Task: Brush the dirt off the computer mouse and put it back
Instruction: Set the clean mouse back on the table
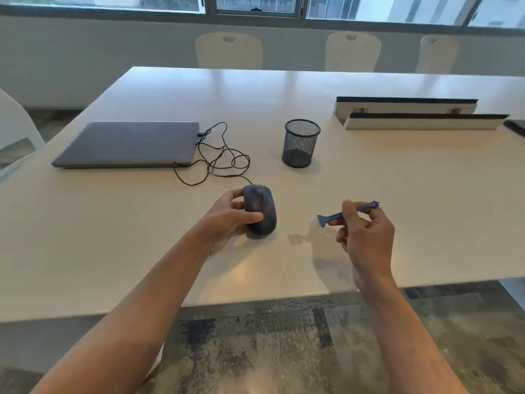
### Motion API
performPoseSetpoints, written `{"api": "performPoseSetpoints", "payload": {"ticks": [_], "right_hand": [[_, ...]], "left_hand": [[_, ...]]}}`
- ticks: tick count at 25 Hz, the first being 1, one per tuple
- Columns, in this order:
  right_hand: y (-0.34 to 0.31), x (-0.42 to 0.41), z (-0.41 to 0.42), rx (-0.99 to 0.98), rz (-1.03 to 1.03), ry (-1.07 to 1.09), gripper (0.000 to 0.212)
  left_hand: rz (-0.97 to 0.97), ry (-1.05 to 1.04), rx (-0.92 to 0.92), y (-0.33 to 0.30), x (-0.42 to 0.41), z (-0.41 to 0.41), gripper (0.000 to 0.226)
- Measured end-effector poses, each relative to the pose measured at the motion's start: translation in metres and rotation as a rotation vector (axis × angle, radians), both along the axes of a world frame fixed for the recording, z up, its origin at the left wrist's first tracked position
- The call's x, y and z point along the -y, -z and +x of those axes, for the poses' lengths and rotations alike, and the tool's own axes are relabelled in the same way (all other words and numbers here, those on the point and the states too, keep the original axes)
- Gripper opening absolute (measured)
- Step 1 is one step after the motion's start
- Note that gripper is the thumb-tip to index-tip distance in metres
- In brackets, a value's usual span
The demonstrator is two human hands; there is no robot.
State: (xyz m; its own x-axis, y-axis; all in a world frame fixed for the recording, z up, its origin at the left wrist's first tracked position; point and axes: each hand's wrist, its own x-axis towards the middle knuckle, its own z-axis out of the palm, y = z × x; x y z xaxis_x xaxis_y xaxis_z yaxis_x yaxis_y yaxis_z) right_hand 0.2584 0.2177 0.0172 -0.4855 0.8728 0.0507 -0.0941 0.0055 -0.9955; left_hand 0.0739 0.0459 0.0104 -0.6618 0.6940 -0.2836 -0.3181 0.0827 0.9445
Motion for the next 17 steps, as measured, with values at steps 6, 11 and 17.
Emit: {"api": "performPoseSetpoints", "payload": {"ticks": [6, 11, 17], "right_hand": [[0.005, -0.028, -0.033, 0.048, 0.02, -0.027, 0.014], [-0.002, -0.043, -0.065, 0.071, 0.051, -0.041, 0.016], [-0.018, -0.058, -0.1, 0.072, 0.094, -0.024, 0.015]], "left_hand": [[-0.062, -0.032, -0.089, -0.006, -0.03, -0.028, 0.069], [-0.189, -0.023, -0.293, -0.01, -0.04, -0.038, 0.081], [-0.314, 0.069, -0.423, -0.006, -0.035, -0.048, 0.072]]}}
